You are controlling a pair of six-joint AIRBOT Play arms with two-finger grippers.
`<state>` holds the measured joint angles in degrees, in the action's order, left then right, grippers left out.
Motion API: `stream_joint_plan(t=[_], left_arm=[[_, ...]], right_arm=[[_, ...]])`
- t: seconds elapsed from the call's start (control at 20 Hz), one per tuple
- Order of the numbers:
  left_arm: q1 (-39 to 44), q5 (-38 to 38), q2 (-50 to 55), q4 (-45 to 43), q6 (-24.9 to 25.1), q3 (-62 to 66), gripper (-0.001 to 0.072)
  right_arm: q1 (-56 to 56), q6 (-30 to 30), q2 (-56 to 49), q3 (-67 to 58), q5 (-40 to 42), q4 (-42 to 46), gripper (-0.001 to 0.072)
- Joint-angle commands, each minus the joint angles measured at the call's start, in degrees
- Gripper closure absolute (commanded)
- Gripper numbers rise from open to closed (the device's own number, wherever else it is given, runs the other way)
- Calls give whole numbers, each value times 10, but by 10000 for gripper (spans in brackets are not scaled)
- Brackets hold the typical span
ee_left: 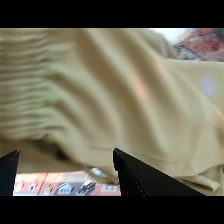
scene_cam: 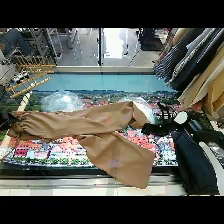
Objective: Fold the clothes and pants, and hang the long-sleeved shirts on hangers.
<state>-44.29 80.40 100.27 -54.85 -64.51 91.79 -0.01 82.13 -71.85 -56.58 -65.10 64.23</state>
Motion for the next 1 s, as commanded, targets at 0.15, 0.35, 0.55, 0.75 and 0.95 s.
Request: stream_joint_plan(t=[0.15,0.35,0.55,0.75,0.95], left_arm=[[-31,-100,2,-5,28,-64,54],[-16,-123,13,43,85,-64,54],[-10,-114,23,44,85,-64,56],[-9,-114,23,45,99,-64,57],[0,-114,28,46,99,-64,59]], right_arm=[[-34,28,48,92,-129,18,74],[-43,28,51,153,-227,16,75],[-43,28,50,210,-228,16,153],[-43,-4,47,257,-164,-16,154],[-42,-24,6,270,-71,-56,194]])
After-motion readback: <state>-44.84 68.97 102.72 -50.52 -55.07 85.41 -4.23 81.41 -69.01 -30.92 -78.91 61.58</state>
